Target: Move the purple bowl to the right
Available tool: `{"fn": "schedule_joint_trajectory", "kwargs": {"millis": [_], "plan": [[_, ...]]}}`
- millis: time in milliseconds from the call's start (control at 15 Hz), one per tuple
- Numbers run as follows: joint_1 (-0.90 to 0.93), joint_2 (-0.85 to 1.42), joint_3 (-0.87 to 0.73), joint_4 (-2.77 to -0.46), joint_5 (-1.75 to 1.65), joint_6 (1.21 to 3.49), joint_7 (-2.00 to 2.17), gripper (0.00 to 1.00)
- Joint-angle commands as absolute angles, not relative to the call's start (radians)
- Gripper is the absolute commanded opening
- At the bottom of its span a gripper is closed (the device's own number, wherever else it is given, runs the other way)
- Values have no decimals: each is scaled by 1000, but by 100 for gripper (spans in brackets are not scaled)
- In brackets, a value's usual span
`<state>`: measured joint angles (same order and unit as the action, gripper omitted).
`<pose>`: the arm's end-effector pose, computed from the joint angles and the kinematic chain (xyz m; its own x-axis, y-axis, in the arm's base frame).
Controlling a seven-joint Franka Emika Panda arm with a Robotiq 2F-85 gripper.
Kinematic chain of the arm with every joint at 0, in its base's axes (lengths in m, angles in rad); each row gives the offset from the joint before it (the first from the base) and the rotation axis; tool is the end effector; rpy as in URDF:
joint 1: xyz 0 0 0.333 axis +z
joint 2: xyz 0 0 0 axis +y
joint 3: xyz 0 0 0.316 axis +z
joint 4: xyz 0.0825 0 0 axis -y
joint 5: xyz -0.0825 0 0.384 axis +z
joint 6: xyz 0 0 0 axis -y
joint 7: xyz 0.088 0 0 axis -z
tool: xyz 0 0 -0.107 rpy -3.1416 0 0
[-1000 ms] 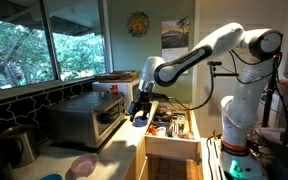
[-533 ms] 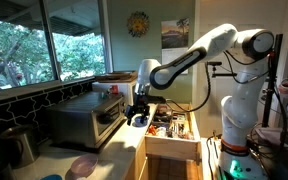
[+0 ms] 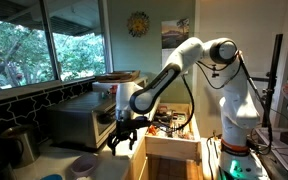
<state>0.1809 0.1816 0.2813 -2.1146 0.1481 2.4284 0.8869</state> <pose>0.5217 0.2569 0.3455 0.8601 -0.5081 -0.0444 -0.5060 -0.8391 -0.1997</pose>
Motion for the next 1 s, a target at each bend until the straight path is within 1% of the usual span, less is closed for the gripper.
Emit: {"fn": "schedule_joint_trajectory", "kwargs": {"millis": [0, 67, 267, 533, 667, 733, 800, 933], "plan": [[245, 264, 236, -1996, 104, 2394, 899, 100], [238, 232, 234, -2052, 146, 2428, 880, 100], [255, 257, 225, -2009, 137, 2421, 880, 100], [254, 293, 222, -2002, 193, 2620, 874, 100], [251, 313, 224, -1993, 219, 2675, 855, 100], [252, 322, 222, -1991, 226, 2697, 852, 97], [250, 333, 222, -1985, 239, 2706, 844, 87], [246, 355, 225, -1971, 265, 2711, 828, 74]]}}
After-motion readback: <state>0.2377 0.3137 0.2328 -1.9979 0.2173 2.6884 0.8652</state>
